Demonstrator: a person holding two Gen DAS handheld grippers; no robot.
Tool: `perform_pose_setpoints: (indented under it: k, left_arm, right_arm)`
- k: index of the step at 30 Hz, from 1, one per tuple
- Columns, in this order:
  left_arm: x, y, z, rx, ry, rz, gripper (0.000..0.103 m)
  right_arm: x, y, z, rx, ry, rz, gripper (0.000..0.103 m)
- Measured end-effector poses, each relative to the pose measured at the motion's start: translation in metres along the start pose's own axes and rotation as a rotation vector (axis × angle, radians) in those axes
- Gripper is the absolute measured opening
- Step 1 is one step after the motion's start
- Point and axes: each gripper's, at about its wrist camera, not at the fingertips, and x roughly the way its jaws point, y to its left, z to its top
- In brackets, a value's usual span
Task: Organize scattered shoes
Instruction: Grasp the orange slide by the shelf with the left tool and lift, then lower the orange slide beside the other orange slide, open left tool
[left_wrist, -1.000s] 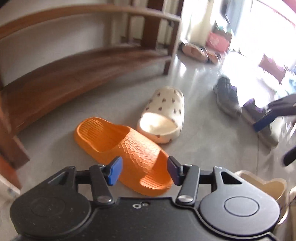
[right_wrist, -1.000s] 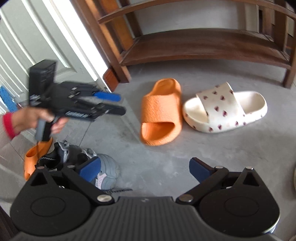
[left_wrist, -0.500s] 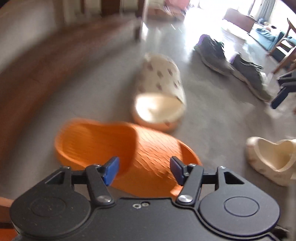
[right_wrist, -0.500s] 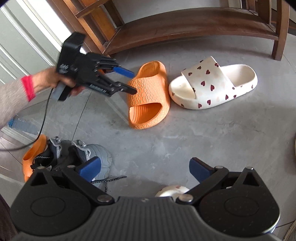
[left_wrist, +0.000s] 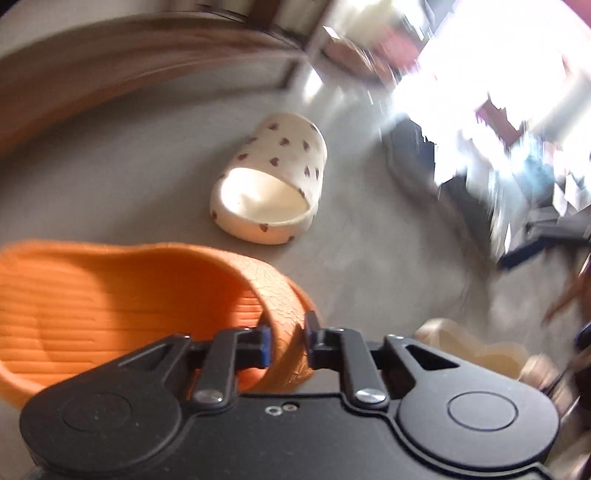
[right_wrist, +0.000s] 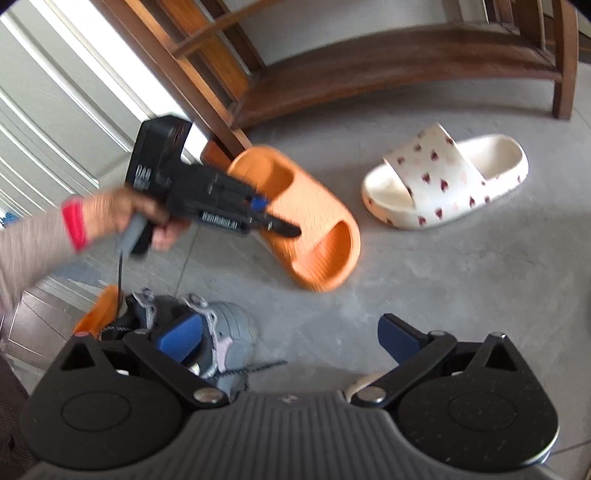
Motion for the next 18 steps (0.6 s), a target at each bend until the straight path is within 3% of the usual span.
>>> perform_pose_setpoints:
  k: [1, 5, 8, 11, 13, 15, 18]
  left_arm:
    - [-0.003, 0.004, -0.011, -0.082, -0.042, -0.031, 0.008]
    - [-0.024, 0.01, -0.026, -0.243, -0.178, -0.138, 0.009]
    - [-0.069, 0.001, -0.025, -0.232, -0.276, -0.226, 0.009]
    - [-0.135, -0.026, -0.025, -0.092, -0.329, -0.187, 0.009]
    - [-0.192, -0.046, -0.039, 0.002, -0.329, -0.114, 0.009]
    - [-0.238, -0.063, -0.059, 0.085, -0.274, -0.023, 0.01]
    - [-0.291, -0.082, -0.101, 0.135, -0.114, 0.131, 0.011]
  right_arm:
    - [0.0, 0.001, 0.001, -0.002, -0.002, 0.002, 0.103]
    - [0.001, 0.007, 0.005, -0.014, -0.012, 0.008, 0.103]
    - [-0.003, 0.01, 0.01, -0.029, -0.036, 0.007, 0.103]
    - [-0.007, 0.011, 0.014, -0.032, -0.055, 0.011, 0.103]
    - [-0.004, 0.013, 0.021, -0.024, -0.059, 0.029, 0.103]
    - [0.003, 0.02, 0.029, -0.04, -0.056, 0.048, 0.103]
    - [0.017, 0.039, 0.037, -0.119, -0.034, 0.064, 0.103]
